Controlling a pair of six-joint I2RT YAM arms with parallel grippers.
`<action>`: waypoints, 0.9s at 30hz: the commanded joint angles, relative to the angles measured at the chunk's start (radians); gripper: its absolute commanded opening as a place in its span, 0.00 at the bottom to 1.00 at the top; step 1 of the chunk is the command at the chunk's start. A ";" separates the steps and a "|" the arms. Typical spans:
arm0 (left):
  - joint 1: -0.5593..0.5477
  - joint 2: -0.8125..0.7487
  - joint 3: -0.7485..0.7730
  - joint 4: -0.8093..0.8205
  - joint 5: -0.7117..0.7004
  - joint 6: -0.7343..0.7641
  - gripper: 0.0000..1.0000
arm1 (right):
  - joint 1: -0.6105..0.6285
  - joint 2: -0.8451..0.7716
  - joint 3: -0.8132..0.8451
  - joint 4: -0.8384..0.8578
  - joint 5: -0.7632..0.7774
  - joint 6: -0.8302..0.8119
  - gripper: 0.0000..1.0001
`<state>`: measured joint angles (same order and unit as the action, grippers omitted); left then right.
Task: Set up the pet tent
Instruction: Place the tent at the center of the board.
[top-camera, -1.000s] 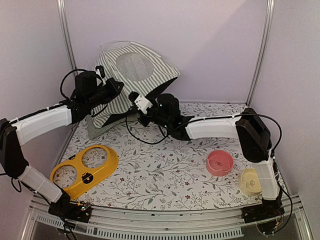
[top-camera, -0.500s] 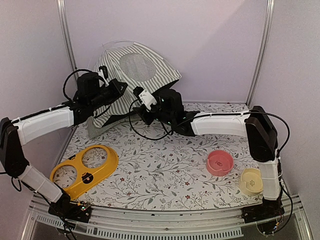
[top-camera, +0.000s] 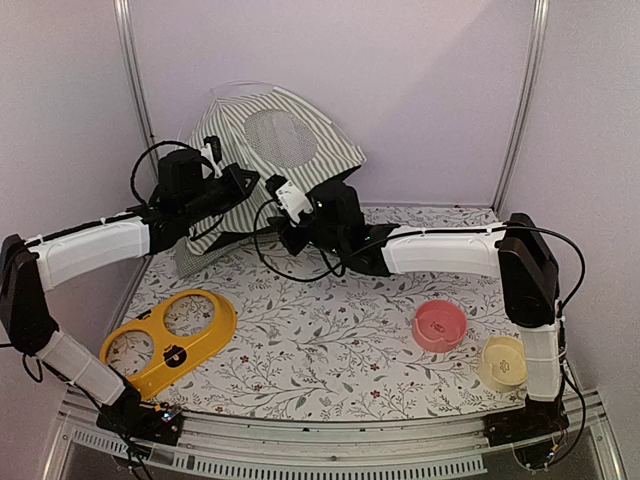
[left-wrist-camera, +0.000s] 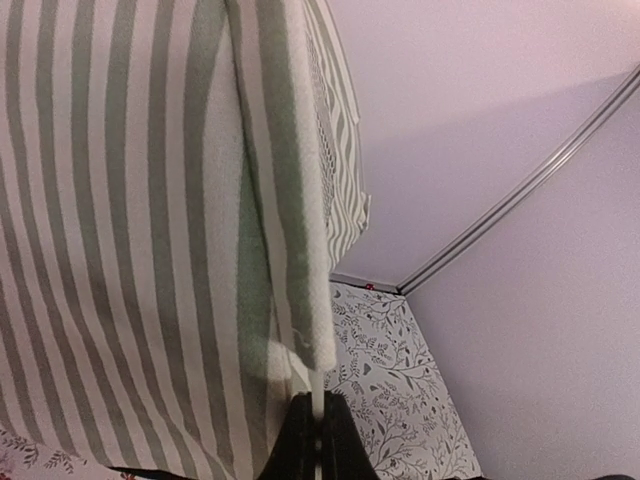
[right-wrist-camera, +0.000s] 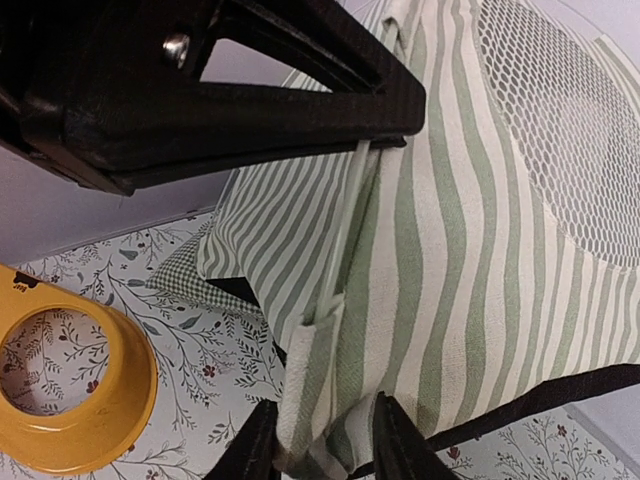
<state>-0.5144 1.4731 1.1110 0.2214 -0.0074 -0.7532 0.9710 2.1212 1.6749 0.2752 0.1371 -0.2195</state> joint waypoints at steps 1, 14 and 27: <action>-0.014 0.027 -0.033 -0.002 0.004 0.031 0.00 | 0.005 -0.023 0.022 -0.038 0.074 0.058 0.29; -0.143 0.071 -0.064 0.037 -0.033 0.064 0.00 | -0.001 -0.044 0.012 -0.052 0.104 0.099 0.22; -0.259 0.091 -0.043 0.044 -0.045 0.156 0.23 | -0.051 -0.308 -0.370 0.042 0.006 0.111 0.44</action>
<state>-0.7403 1.5375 1.0634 0.2985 -0.0734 -0.6422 0.9478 1.9335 1.3907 0.2558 0.1490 -0.0917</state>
